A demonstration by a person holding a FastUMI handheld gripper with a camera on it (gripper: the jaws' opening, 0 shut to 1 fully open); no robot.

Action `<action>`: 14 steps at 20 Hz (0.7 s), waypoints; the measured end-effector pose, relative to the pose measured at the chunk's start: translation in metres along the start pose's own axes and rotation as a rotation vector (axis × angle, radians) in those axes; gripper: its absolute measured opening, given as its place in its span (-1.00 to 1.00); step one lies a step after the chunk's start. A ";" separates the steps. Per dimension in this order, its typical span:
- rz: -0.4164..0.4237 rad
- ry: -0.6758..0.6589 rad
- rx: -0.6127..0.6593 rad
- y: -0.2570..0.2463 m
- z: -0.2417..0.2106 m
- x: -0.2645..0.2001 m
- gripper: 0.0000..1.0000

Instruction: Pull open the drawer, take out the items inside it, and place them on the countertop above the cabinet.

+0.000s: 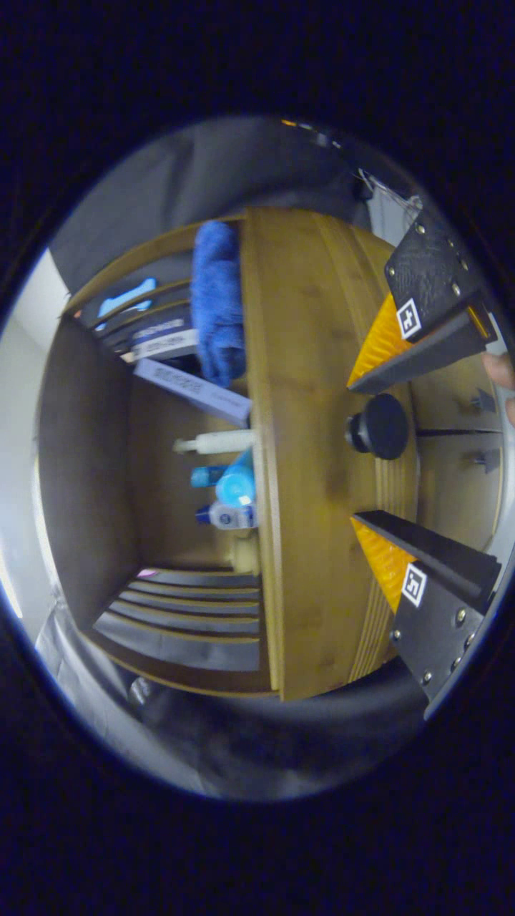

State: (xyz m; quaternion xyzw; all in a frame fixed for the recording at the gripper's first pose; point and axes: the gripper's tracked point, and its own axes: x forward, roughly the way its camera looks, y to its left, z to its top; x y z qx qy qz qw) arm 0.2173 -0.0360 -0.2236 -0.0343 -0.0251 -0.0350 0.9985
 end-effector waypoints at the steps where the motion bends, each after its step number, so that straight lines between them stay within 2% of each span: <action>1: -0.014 0.001 -0.012 -0.003 0.007 -0.010 0.97; 5: -0.074 0.014 -0.032 -0.016 0.034 -0.055 0.97; 10: -0.058 0.056 -0.029 -0.023 0.081 -0.096 0.97; 14: -0.019 0.052 0.036 -0.017 0.126 -0.127 0.96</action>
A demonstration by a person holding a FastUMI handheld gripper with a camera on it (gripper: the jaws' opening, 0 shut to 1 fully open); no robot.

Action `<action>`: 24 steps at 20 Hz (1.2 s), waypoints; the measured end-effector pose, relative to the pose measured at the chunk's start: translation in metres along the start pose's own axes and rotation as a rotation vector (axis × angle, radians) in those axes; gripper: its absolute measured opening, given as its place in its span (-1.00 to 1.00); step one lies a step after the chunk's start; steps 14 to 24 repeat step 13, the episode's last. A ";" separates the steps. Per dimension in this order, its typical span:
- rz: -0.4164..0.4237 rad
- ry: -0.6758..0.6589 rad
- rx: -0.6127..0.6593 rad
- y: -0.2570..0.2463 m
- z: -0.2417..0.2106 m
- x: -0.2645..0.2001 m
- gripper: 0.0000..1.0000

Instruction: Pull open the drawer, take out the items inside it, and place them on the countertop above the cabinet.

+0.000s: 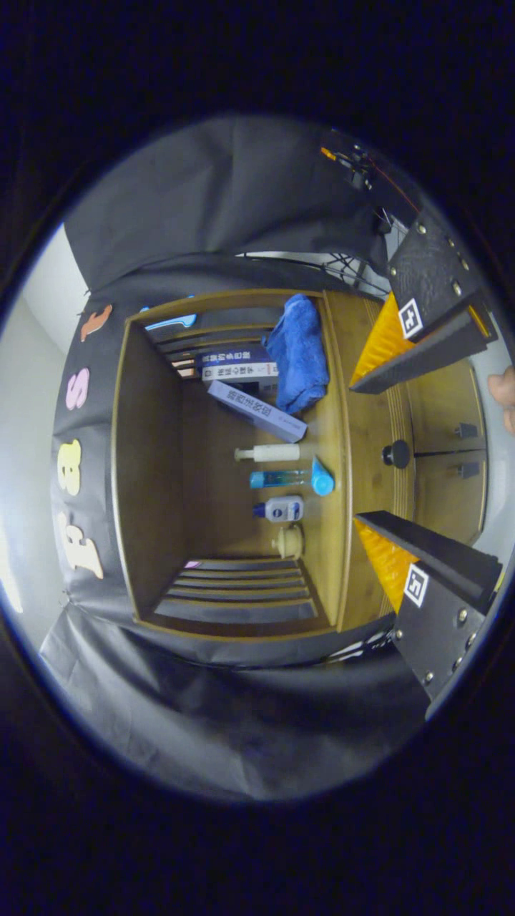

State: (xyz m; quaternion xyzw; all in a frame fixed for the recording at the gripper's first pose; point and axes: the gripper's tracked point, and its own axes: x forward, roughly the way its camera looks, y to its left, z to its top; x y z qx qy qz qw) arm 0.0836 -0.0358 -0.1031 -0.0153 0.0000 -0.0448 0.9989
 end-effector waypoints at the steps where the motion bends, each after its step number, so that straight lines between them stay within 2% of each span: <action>1: -0.006 0.011 0.003 -0.003 0.008 -0.008 0.97; 3: -0.010 0.020 0.011 -0.001 0.029 -0.020 0.97; 5: 0.027 0.023 0.023 0.012 0.050 -0.035 0.97; 13: 0.059 0.018 -0.017 0.030 0.119 -0.100 0.97; 24: 0.059 0.018 -0.017 0.030 0.119 -0.100 0.97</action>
